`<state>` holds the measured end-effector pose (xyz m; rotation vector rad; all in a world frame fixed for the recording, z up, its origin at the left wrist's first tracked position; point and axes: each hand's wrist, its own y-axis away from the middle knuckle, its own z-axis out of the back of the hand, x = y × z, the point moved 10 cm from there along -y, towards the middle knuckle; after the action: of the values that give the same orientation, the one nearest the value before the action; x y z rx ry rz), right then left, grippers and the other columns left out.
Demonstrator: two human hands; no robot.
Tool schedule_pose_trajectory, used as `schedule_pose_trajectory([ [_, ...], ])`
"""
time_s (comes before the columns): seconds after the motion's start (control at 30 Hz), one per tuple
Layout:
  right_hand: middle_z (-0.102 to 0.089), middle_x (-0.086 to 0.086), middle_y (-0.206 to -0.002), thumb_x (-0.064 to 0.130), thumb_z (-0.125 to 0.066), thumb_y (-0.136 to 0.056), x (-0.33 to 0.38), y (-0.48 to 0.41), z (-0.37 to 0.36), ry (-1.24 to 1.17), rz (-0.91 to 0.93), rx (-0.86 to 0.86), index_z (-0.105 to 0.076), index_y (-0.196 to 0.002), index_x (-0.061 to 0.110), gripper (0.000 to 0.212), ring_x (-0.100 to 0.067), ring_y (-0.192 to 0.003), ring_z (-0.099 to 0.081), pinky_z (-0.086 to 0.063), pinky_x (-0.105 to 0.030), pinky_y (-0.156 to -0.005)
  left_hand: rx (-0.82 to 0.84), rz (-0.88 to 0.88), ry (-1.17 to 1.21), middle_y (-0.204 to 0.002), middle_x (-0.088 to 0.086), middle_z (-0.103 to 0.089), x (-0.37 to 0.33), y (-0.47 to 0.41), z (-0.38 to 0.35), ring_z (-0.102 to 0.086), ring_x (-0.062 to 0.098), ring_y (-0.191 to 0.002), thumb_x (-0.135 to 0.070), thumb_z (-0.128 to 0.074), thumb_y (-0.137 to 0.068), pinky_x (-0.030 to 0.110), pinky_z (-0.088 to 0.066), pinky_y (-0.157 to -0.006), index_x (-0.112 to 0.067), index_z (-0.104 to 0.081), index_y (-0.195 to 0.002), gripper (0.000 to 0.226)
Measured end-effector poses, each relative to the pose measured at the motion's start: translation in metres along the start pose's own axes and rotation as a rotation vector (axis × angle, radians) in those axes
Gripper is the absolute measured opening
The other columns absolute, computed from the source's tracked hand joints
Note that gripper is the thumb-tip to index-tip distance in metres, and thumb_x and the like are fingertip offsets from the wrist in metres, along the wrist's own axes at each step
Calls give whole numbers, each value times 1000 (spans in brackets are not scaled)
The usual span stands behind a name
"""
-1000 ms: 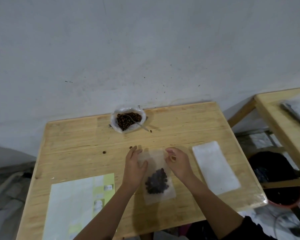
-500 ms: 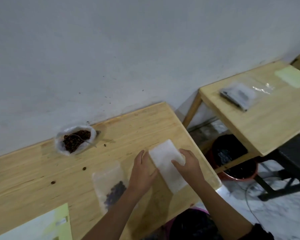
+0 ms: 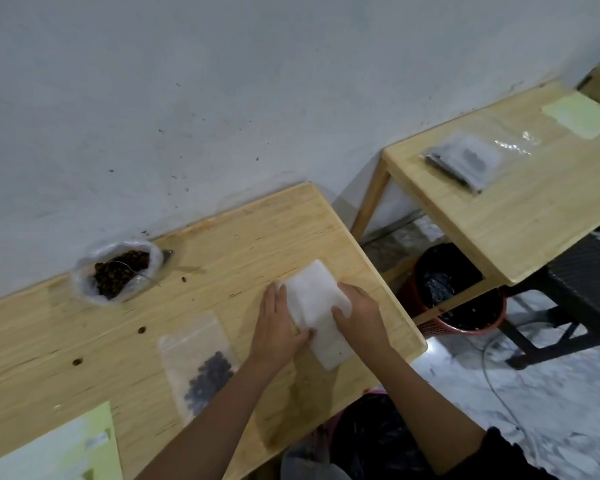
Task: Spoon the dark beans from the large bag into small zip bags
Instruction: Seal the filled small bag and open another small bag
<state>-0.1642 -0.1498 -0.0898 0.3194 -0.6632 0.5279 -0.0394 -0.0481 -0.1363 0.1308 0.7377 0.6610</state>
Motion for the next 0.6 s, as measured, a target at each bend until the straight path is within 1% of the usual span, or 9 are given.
schedule_pose_trajectory([
  [0.07,-62,-13,-114,15,-58,-84,0,-2,6,-61,-21,-57,-58,-120,3,38,-25,-100,-59,-39,-22,-85,-9,-8,-19,-157,5,3,-2,0,0,3,22,-145,-49,-71,-74,34,-11,-117,-11,0,-148,109],
  [0.13,-63,-7,-110,3,-59,-84,-3,-5,11,-168,-92,-82,-61,-115,9,31,-16,-93,-60,-43,-12,-78,-2,-14,-20,-157,3,5,-2,-2,3,5,21,-145,-49,-72,-74,33,-9,-117,-13,1,-148,110],
  [0.2,-66,-2,-100,0,-58,-84,-3,-9,14,-247,-134,-73,-65,-105,14,26,-7,-84,-60,-42,-3,-67,21,-44,-39,-158,2,5,-5,-4,7,7,21,-145,-50,-73,-72,34,-5,-117,-13,2,-148,114],
  [0.27,-66,2,-92,-1,-59,-84,3,-13,18,-289,-128,-53,-66,-97,17,23,-1,-80,-59,-42,-1,-64,53,-81,-40,-158,2,5,-11,-6,13,8,20,-145,-50,-74,-71,34,-3,-117,-13,4,-149,116],
  [0.33,-67,4,-89,-2,-59,-84,13,-16,24,-330,-106,-36,-67,-93,20,25,-2,-80,-60,-44,-2,-65,59,-126,36,-157,1,-5,-19,-6,24,-1,18,-145,-46,-74,-72,33,-10,-116,-16,0,-149,111],
  [0.4,-68,4,-87,-2,-60,-84,25,-21,33,-357,-76,-30,-68,-91,23,27,-7,-81,-63,-48,-7,-67,-19,-195,157,-146,-1,-28,-31,-6,49,-27,16,-134,-43,-70,-79,29,-30,-105,-23,-11,-148,93],
  [0.47,-69,5,-87,-1,-62,-84,37,-27,42,-365,-35,-32,-71,-92,21,25,-7,-82,-65,-49,-9,-69,-113,-261,269,-121,-5,-48,-42,-2,80,-47,9,-109,-36,-64,-86,21,-39,-87,-30,-26,-144,70],
  [0.53,-69,5,-86,1,-64,-83,50,-32,49,-367,2,-35,-72,-93,16,20,-7,-82,-65,-49,-8,-70,-130,-285,409,-101,-6,-58,-47,-1,107,-56,9,-90,-27,-60,-90,21,-44,-78,-37,-41,-132,47],
  [0.6,-70,4,-86,3,-66,-83,63,-37,53,-379,18,-42,-73,-92,15,17,-9,-81,-65,-50,-11,-73,-92,-286,543,-91,-5,-66,-49,-1,128,-63,13,-81,-21,-58,-92,26,-50,-74,-42,-52,-115,31],
])
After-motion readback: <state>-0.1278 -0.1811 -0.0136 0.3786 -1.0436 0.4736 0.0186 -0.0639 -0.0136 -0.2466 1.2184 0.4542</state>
